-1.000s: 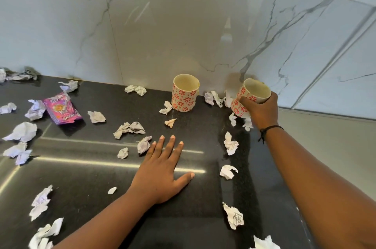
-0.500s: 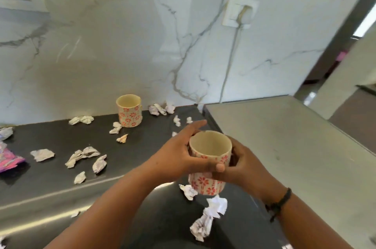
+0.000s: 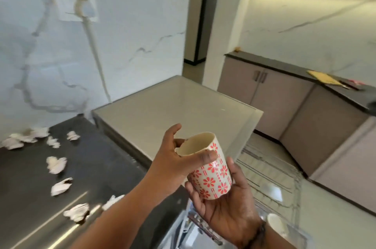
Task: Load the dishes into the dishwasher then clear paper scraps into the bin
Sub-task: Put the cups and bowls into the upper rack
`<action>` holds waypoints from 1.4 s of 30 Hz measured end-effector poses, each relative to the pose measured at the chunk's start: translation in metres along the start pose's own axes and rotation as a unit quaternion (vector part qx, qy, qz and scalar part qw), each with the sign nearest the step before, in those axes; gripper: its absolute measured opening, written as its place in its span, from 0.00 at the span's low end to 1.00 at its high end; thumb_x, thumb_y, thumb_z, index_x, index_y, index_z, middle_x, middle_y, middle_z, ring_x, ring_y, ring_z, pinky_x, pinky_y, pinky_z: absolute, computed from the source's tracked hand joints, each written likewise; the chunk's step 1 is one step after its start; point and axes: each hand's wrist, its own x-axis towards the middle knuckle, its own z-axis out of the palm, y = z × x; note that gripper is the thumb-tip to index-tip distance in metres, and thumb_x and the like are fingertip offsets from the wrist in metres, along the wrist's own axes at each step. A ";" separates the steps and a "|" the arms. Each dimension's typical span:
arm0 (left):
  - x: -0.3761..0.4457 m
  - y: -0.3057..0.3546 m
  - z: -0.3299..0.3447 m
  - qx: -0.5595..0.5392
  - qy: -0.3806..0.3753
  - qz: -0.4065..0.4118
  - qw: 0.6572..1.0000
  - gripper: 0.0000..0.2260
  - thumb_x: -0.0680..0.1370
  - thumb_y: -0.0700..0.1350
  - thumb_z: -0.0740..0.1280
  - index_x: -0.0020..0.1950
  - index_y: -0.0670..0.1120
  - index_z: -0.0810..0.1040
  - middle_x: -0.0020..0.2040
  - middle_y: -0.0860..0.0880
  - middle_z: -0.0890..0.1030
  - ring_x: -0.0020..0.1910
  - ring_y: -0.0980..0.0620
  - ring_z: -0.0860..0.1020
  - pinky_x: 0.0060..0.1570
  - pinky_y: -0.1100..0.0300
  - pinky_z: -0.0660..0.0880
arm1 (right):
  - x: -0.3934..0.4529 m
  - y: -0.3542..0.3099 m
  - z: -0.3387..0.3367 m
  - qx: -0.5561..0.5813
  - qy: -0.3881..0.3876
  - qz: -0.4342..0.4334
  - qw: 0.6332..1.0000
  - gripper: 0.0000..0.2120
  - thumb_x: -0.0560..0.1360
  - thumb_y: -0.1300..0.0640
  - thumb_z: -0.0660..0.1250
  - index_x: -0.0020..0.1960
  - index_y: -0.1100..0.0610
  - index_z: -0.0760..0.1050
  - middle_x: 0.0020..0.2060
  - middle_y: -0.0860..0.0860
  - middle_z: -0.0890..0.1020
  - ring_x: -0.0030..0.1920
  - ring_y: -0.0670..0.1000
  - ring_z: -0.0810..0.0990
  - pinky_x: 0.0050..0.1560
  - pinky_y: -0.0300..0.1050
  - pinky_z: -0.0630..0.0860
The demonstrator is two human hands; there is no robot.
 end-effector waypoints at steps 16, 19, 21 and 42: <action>0.107 -0.168 0.234 0.352 -0.308 -0.104 0.878 0.36 0.58 0.61 0.80 0.61 0.55 0.68 0.53 0.60 0.75 0.53 0.60 0.76 0.51 0.67 0.75 | -0.087 -0.245 -0.223 -0.351 0.294 0.047 0.888 0.31 0.64 0.48 0.75 0.63 0.56 0.72 0.51 0.60 0.83 0.48 0.59 0.83 0.43 0.50 0.80; 0.122 -0.198 0.245 0.501 -0.279 -0.010 0.819 0.33 0.57 0.67 0.75 0.56 0.55 0.70 0.50 0.60 0.73 0.51 0.59 0.72 0.49 0.63 0.75 | -0.066 -0.261 -0.238 -0.487 0.314 0.037 0.814 0.30 0.65 0.51 0.78 0.62 0.50 0.67 0.50 0.55 0.82 0.47 0.56 0.83 0.44 0.52 0.82; 0.127 -0.224 0.245 0.555 -0.262 -0.013 0.790 0.35 0.58 0.69 0.72 0.59 0.55 0.68 0.55 0.58 0.72 0.55 0.57 0.69 0.55 0.59 0.70 | -0.045 -0.265 -0.249 -0.568 0.304 0.028 0.764 0.32 0.64 0.50 0.78 0.61 0.48 0.64 0.52 0.52 0.77 0.48 0.54 0.80 0.42 0.52 0.83; 0.116 -0.361 0.168 0.620 -0.257 -0.179 0.720 0.44 0.64 0.78 0.49 0.71 0.52 0.62 0.67 0.49 0.71 0.66 0.46 0.70 0.64 0.48 0.69 | 0.049 -0.198 -0.366 -0.842 0.269 0.151 0.442 0.39 0.67 0.43 0.72 0.70 0.46 0.54 0.65 0.55 0.66 0.58 0.63 0.76 0.50 0.56 0.79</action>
